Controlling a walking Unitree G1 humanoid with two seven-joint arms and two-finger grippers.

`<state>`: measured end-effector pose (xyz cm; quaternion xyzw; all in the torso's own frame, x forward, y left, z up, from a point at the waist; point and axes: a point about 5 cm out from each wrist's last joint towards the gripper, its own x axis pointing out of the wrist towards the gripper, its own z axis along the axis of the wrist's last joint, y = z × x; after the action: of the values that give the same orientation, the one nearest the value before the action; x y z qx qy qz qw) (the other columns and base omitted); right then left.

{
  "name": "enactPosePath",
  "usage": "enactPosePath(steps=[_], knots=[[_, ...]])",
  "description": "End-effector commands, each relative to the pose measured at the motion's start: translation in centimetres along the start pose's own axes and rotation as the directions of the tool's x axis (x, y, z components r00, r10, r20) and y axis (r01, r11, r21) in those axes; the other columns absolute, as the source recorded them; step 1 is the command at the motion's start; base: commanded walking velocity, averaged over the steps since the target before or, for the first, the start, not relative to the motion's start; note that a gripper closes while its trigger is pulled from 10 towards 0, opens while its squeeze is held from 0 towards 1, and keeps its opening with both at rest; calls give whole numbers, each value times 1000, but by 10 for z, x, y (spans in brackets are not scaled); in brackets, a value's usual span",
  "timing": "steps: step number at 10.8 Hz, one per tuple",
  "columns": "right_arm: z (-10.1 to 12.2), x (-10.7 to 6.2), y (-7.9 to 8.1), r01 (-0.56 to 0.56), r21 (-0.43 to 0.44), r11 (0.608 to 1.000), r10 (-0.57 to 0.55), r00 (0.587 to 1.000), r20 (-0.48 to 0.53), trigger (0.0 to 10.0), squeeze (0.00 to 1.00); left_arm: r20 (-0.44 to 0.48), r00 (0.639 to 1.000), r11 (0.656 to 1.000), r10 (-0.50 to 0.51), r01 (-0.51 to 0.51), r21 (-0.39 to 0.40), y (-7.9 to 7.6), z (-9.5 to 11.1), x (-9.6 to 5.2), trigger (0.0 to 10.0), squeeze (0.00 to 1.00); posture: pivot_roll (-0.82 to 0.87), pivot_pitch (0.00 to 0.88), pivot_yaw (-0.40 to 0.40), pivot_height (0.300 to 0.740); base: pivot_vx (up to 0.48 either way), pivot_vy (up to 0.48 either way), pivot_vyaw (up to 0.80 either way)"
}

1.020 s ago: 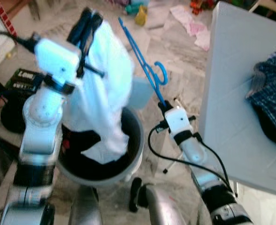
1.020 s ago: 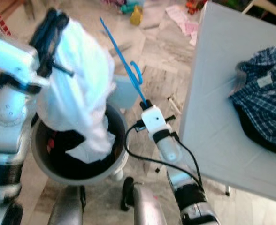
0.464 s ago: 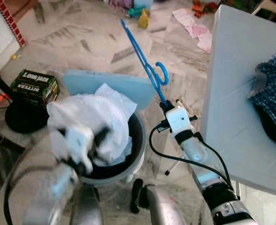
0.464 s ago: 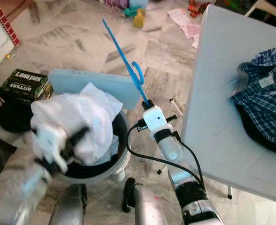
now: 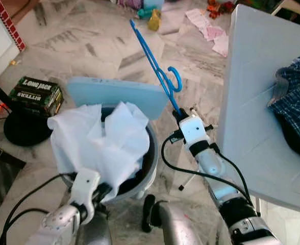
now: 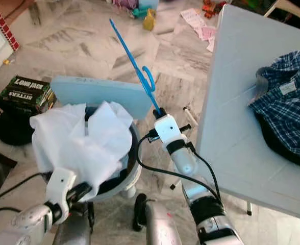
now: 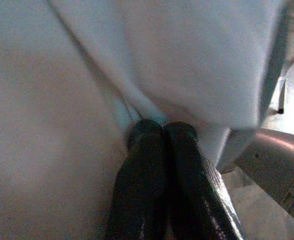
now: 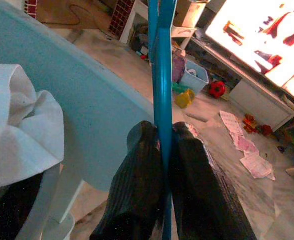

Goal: Hang hanger

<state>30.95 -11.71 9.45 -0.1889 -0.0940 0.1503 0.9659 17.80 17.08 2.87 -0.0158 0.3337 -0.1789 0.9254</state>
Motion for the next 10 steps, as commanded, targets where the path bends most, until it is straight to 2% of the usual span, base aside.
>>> enactPosePath(steps=[1,2,4,5,6,7,8,9,10], knots=[[-15,-10,-6,13,-2,1000,-13,998,-58,10000,0,-82,996,998,31,-35,-45,5,-19,-1,0,0,120,262,-137,740,0,0,0],[-15,-11,-7,10,-4,1000,-10,998,-59,10000,0,-130,988,996,87,-91,-20,13,-28,1,0,0,116,265,-142,740,0,0,0],[-15,-12,-5,0,-6,1000,0,998,-58,10000,0,-144,983,992,110,-101,70,15,-35,6,0,0,113,267,-150,740,0,0,0],[-15,-11,-6,-3,-7,1000,3,998,-57,10000,0,-131,982,976,137,-111,189,16,-36,9,1765,0,112,268,-154,740,0,0,0],[-14,-11,-6,-4,-8,1000,4,998,-56,10000,0,-85,985,961,147,-122,249,17,-31,10,8627,0,113,269,-154,740,0,0,0],[-15,-11,-6,-6,-8,1000,6,998,-56,10000,0,-8,993,952,118,-111,285,16,-21,10,10000,1000,118,271,-154,740,0,0,0],[-15,-11,-6,-11,-8,1000,10,998,-57,10000,0,38,994,921,98,-105,375,16,-15,8,10000,1000,119,272,-154,740,0,0,0],[-15,-11,-5,-12,-6,1000,12,998,-57,10000,0,63,992,903,110,-126,410,19,-13,7,10000,1000,126,274,-150,740,0,0,0],[-15,-11,-2,-15,-2,1000,15,998,-56,10000,0,158,973,880,170,-222,420,31,3,3,10000,1000,132,270,-146,740,0,0,0]])
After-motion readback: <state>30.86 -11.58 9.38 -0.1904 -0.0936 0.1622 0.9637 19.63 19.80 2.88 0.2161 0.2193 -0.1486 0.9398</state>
